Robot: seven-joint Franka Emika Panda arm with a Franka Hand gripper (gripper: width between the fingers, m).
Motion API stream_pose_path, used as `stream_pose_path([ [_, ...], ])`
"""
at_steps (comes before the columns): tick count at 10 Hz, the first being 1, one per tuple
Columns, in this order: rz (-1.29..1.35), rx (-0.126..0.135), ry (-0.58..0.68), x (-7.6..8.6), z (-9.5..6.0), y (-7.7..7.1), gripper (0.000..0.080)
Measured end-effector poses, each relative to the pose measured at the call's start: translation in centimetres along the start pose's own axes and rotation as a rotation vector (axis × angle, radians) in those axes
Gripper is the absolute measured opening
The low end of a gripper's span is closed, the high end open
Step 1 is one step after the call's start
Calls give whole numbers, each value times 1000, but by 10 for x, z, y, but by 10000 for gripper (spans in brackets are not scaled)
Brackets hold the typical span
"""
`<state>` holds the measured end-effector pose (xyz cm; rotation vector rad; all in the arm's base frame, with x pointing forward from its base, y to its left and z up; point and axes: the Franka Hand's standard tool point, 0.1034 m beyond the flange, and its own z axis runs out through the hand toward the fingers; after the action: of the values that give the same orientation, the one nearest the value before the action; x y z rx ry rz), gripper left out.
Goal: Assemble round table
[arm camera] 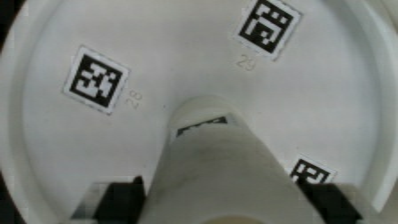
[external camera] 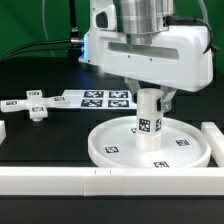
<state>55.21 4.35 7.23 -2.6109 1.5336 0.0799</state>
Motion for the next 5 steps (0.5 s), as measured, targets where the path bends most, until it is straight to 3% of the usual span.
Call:
stream_pose_path([
  [2, 154, -2, -21, -1, 0, 0, 409],
  [5, 181, 4, -17, -1, 0, 0, 409],
])
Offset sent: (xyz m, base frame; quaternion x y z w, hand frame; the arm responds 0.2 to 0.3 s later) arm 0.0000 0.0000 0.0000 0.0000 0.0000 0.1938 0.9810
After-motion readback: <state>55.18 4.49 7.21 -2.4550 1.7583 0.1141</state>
